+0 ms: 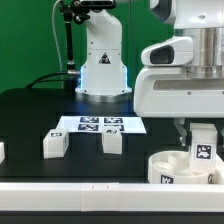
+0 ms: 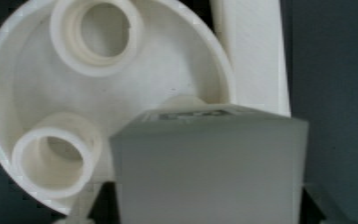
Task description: Assemble stool
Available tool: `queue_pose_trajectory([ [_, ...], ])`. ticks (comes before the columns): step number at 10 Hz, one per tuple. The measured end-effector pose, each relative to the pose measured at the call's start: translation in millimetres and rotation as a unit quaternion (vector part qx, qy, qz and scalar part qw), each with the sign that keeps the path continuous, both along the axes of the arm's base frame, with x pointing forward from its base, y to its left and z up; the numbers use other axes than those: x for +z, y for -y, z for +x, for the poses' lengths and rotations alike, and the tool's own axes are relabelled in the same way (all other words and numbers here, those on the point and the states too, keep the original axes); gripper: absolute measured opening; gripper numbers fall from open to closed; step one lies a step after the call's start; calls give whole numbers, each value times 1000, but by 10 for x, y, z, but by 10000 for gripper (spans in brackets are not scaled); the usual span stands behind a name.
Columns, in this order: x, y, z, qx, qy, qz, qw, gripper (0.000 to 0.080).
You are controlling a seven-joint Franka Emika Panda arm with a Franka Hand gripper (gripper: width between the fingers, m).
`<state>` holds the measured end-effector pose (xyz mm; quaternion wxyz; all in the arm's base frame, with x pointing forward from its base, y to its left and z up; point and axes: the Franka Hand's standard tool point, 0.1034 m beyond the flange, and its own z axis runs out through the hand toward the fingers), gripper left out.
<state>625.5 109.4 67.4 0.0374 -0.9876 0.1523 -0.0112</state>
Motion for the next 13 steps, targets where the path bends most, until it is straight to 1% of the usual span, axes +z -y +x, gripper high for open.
queue_pose_trajectory([
  [1, 1, -16, -2, -54, -4, 6, 998, 340],
  [4, 2, -28, -2, -122, -10, 13, 992, 340],
  [6, 1, -29, 0, -204, -16, 22, 979, 340],
  [7, 1, -18, 10, -243, -17, 30, 969, 340],
  [8, 0, -10, 17, -320, -21, 46, 946, 340],
  [10, -9, -20, 12, -425, -28, 66, 903, 340],
  [11, -16, -34, -4, -503, -32, 86, 860, 340],
  [12, -18, -53, -11, -521, -33, 91, 848, 340],
  [13, -19, -58, -12, -552, -39, 95, 827, 340],
])
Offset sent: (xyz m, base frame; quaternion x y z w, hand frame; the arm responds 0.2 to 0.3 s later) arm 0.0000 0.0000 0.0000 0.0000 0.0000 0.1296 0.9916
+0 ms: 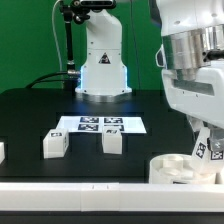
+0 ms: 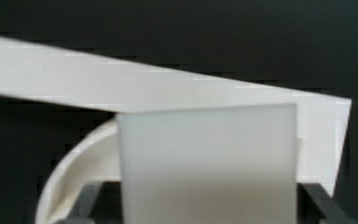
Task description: Assemble stool
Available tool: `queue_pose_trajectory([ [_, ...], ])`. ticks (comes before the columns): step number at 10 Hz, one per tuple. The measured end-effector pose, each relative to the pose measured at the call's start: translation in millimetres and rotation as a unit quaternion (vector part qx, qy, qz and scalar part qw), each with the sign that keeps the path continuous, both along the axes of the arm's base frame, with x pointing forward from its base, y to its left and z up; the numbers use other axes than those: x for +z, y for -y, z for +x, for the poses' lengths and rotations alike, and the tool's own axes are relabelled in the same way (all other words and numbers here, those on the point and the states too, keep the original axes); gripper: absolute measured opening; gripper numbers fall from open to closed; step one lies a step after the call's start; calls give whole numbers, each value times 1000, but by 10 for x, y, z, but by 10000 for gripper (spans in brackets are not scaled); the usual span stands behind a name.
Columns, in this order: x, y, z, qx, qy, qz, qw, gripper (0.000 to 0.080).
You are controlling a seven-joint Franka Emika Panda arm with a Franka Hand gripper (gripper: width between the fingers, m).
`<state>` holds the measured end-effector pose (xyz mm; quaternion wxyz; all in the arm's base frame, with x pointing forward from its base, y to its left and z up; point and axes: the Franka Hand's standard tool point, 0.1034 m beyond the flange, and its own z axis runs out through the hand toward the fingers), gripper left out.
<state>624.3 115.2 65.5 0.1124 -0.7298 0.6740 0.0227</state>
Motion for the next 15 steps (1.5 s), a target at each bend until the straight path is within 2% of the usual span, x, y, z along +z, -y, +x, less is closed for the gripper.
queue_pose_trajectory([
  [4, 2, -5, 4, -111, -20, 22, 993, 340],
  [7, -1, -6, 31, -255, -19, 53, 965, 340],
  [10, 3, 0, 40, -338, -26, 70, 938, 340],
  [12, -1, -15, 33, -349, -29, 75, 934, 340],
  [13, -2, -19, 32, -342, -27, 74, 936, 522],
  [14, -1, -21, 31, -340, -27, 74, 937, 609],
  [15, 47, -28, 20, -305, -23, 71, 949, 609],
])
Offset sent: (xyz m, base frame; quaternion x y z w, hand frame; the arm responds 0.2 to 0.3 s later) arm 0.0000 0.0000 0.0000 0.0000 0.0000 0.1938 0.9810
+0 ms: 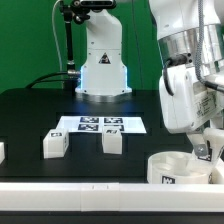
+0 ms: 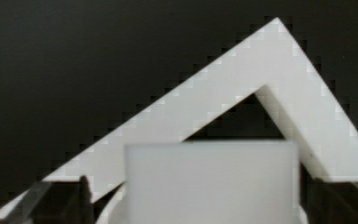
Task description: Assemble stool
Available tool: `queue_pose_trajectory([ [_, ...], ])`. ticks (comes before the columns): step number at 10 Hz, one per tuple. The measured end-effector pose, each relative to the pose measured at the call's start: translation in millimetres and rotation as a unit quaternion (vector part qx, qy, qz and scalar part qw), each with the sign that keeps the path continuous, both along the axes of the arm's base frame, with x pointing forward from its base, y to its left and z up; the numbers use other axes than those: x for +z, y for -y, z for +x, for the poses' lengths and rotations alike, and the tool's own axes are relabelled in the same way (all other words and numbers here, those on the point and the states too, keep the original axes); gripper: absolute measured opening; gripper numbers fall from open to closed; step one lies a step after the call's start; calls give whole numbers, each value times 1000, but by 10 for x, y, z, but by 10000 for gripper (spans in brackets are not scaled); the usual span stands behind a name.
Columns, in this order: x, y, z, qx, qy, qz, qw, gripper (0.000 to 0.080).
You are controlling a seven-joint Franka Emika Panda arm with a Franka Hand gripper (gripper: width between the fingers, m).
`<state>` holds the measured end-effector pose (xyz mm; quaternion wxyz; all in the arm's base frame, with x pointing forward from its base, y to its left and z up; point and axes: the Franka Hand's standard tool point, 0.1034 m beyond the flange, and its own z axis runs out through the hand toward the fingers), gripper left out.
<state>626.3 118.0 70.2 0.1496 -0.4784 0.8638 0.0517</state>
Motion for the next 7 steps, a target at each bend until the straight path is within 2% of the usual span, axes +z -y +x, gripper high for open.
queue_pose_trajectory([
  [1, 102, 74, -11, 35, 12, -8, 999, 641],
  [4, 355, 398, 13, 137, 34, -26, 990, 648],
  [5, 394, 416, 53, 160, 37, -30, 986, 648],
  [6, 404, 347, 83, 158, 35, -27, 986, 648],
  [7, 395, 343, 79, 160, 35, -26, 986, 648],
])
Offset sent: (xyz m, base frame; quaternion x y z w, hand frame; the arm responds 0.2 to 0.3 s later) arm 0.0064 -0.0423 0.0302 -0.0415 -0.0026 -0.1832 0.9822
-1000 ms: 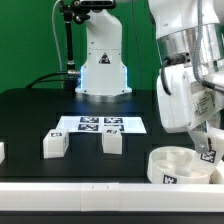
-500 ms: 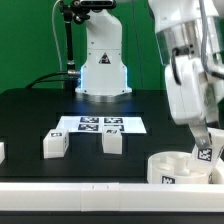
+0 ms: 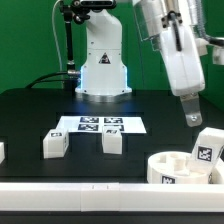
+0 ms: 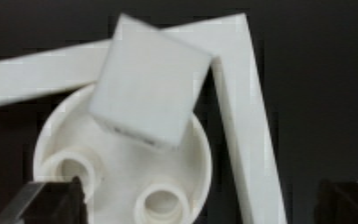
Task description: Assemble stool
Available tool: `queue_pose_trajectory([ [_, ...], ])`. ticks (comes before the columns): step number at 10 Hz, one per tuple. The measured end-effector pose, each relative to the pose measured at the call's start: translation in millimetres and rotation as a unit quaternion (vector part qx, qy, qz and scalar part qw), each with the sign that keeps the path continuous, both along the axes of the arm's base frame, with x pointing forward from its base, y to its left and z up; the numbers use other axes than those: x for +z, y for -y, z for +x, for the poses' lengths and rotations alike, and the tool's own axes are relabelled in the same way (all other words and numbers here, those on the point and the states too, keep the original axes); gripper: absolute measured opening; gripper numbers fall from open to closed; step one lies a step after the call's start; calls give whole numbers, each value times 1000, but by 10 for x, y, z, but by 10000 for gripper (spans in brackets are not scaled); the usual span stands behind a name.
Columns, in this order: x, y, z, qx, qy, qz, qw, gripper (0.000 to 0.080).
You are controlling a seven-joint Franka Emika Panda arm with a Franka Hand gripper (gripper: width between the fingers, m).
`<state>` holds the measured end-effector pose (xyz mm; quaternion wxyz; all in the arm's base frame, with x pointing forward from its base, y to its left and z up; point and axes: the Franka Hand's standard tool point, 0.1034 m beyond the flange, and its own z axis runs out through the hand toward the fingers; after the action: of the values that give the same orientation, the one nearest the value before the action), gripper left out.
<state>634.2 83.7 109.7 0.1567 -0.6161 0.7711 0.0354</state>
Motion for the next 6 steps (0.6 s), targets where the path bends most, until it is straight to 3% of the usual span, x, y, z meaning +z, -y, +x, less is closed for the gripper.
queue_pose_trajectory([
  [4, -20, 37, -21, 34, 7, -8, 999, 648],
  [6, -92, 363, -145, 113, 22, -33, 993, 648],
])
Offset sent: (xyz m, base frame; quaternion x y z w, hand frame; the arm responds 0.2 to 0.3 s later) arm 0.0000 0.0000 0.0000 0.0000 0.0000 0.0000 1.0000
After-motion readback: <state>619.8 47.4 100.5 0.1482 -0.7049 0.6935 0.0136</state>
